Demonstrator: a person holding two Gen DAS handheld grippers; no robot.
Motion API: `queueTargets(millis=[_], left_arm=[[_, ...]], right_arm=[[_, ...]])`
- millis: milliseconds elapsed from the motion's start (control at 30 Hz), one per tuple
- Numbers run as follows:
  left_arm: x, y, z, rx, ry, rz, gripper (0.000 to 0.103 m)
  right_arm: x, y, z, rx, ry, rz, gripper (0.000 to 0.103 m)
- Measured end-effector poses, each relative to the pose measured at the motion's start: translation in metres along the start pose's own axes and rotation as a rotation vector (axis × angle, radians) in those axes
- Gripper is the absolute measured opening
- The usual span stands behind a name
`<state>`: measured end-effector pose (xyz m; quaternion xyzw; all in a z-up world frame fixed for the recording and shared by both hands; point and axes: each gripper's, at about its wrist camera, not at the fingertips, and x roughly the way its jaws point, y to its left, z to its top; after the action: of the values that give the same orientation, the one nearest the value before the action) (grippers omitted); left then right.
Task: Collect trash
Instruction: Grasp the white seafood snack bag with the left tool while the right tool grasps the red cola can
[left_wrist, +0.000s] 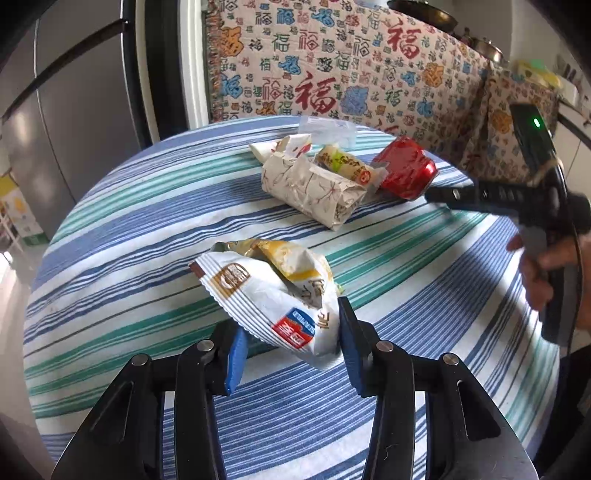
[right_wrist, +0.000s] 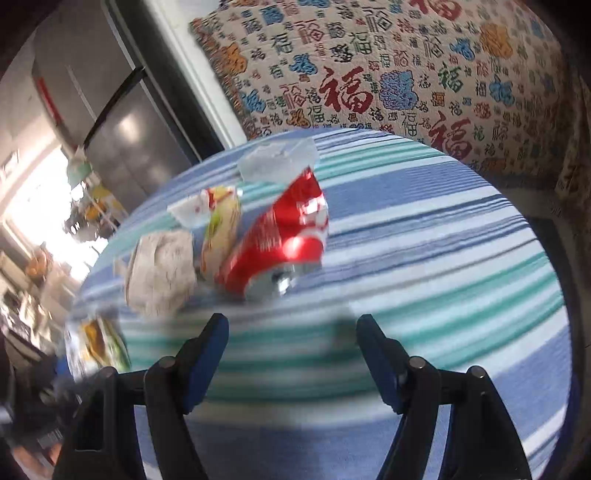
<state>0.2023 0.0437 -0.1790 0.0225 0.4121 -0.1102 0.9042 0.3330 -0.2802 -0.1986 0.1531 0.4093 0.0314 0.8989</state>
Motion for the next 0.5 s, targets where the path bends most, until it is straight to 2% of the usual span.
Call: queueTargets(millis=[133,267,400,500], left_arm=[[0.004,0.008,0.002,-0.042,0.005,-0.033,0.046],[0.008,0.01,0.005,-0.072,0.006,-0.053,0.046],[0.01,0.006,0.007,-0.056,0.01,-0.04,0.046],[0.01,0.003,0.007,-0.036,0.011,-0.027,0.047]], right_arm=[[0.019,-0.007,0.017,0.097,-0.027,0.027,0.076],[0.028,-0.014,0.027,0.14,-0.056,0.053,0.076],[0.027,-0.028,0.031,0.238,-0.074,0.126,0.077],[0.025,-0.032,0.034,0.25,-0.094,0.135,0.077]])
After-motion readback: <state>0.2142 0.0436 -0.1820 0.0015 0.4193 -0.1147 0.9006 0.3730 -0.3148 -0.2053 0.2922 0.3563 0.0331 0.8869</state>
